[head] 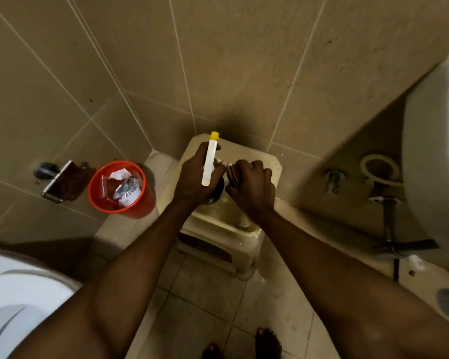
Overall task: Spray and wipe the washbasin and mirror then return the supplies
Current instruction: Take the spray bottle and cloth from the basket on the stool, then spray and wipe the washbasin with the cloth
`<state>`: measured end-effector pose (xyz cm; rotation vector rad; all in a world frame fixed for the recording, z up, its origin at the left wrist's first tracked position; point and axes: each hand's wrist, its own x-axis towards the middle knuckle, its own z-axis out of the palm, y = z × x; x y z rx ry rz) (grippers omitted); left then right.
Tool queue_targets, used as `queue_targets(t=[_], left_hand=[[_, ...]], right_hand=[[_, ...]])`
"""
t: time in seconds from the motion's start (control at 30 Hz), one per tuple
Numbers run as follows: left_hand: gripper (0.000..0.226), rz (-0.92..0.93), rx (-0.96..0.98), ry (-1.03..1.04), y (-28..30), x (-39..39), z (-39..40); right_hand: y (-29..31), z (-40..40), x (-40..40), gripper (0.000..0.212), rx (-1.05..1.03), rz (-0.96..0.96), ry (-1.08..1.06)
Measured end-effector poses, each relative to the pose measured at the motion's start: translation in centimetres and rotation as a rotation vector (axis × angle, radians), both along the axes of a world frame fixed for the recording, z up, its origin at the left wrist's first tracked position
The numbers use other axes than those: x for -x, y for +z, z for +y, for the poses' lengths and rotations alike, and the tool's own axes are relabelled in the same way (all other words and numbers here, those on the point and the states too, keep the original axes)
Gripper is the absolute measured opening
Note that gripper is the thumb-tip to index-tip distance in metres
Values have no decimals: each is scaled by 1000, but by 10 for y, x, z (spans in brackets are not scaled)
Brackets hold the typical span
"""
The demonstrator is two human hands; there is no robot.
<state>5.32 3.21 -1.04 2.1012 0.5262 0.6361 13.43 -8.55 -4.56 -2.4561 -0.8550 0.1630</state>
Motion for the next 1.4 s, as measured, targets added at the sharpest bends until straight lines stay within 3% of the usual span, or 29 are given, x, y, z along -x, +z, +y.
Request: queue_targets(t=[0.1, 0.17, 0.3, 0.57, 0.87, 1.1, 1.4], left_hand=[[26, -24, 2, 13, 40, -5, 0], [26, -85, -22, 12, 104, -2, -3], [32, -79, -69, 11, 136, 0, -9], [26, -170, -97, -89, 283, -2, -62], [19, -287, -98, -213, 411, -27, -174], [21, -301, -84, -317, 453, -46, -305], [28, -324, -90, -411, 423, -85, -423]], right_hand=[[37, 1, -7, 52, -26, -27, -19], [98, -6, -8, 54, -67, -75, -13], [137, -12, -9, 53, -64, -119, -28], [314, -61, -15, 48, -241, -290, -86], [445, -189, -30, 51, -381, -444, -247], [497, -340, -36, 51, -463, -498, -404], [492, -470, -55, 50, -473, -527, -551]])
